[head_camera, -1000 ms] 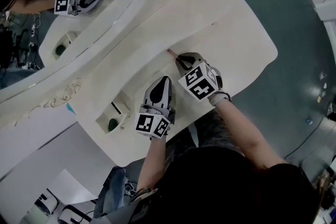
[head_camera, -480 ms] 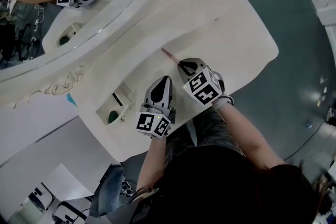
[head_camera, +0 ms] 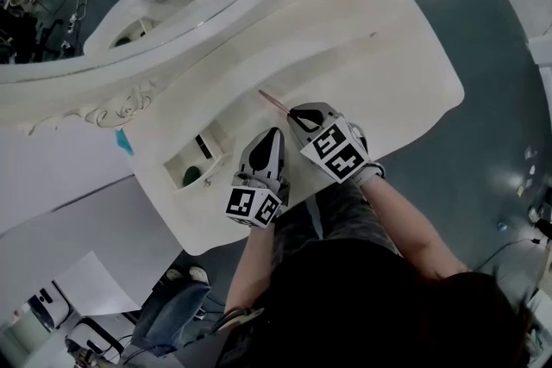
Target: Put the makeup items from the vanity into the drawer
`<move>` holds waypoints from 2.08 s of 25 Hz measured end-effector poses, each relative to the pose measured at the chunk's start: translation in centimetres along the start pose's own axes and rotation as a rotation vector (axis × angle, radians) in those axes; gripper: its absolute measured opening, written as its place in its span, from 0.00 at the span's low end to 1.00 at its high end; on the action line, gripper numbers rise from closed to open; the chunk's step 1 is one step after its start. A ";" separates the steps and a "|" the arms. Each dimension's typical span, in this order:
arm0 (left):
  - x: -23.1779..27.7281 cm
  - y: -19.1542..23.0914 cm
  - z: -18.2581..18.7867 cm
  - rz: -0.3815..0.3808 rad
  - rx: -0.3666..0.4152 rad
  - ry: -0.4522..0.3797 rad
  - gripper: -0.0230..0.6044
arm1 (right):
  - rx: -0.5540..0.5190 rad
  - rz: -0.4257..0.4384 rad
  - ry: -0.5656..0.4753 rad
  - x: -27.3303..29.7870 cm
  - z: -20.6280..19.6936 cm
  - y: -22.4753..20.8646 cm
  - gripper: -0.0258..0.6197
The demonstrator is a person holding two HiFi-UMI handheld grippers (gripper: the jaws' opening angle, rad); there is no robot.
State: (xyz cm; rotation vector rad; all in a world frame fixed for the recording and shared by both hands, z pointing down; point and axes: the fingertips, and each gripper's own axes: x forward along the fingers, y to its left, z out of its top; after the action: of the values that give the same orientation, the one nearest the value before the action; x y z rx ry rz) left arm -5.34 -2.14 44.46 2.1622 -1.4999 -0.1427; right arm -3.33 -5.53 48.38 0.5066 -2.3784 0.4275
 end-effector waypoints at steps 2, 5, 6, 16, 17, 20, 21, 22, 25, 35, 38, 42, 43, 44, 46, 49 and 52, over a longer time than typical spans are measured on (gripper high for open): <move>-0.8 0.5 0.2 0.018 0.000 -0.013 0.06 | -0.015 0.033 -0.004 0.2 0.7 1.3 0.09; -2.0 1.3 0.6 0.049 -0.002 -0.033 0.06 | -0.053 0.079 -0.003 0.7 1.5 3.4 0.09; -2.4 1.6 0.7 0.059 -0.003 -0.040 0.06 | -0.068 0.095 -0.002 0.8 1.8 4.1 0.09; -7.4 4.1 2.3 0.185 -0.029 -0.117 0.06 | -0.174 0.281 0.003 2.2 4.8 10.5 0.09; -7.8 4.4 2.4 0.195 -0.033 -0.121 0.06 | -0.178 0.297 0.006 2.4 5.0 10.9 0.09; -9.0 5.2 2.5 0.226 -0.041 -0.132 0.06 | -0.196 0.330 0.014 3.1 5.5 12.3 0.09; -9.4 5.4 2.5 0.240 -0.046 -0.138 0.06 | -0.207 0.342 0.019 3.3 5.6 12.7 0.09; -9.9 5.6 2.6 0.255 -0.050 -0.145 0.06 | -0.219 0.355 0.024 3.4 5.7 13.2 0.09; -11.3 6.3 2.8 0.296 -0.058 -0.166 0.06 | -0.254 0.387 0.035 4.0 6.2 14.7 0.09; -16.7 9.1 2.7 0.399 -0.088 -0.224 0.06 | -0.316 0.413 0.082 6.4 7.0 19.0 0.09; -18.0 9.6 2.6 0.419 -0.098 -0.242 0.06 | -0.334 0.403 0.104 7.1 7.0 19.7 0.09; -19.3 10.3 2.6 0.439 -0.110 -0.264 0.06 | -0.341 0.400 0.132 7.9 7.1 20.5 0.09; -19.6 10.4 2.5 0.443 -0.111 -0.267 0.06 | -0.344 0.397 0.140 8.1 7.2 20.7 0.09; -19.8 10.6 2.5 0.446 -0.113 -0.270 0.06 | -0.350 0.391 0.146 8.3 7.2 20.7 0.09; -20.3 10.9 2.4 0.452 -0.118 -0.274 0.06 | -0.359 0.379 0.153 8.7 7.3 20.8 0.09; -20.9 11.5 2.3 0.460 -0.124 -0.283 0.06 | -0.362 0.365 0.163 9.2 7.4 20.9 0.09; -21.4 11.8 2.3 0.465 -0.129 -0.290 0.06 | -0.369 0.355 0.177 9.6 7.4 21.1 0.09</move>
State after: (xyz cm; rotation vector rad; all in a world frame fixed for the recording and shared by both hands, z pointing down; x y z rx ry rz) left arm -24.43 13.21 43.69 1.6913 -2.0533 -0.3908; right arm -23.81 7.39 45.80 -0.1196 -2.3002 0.1688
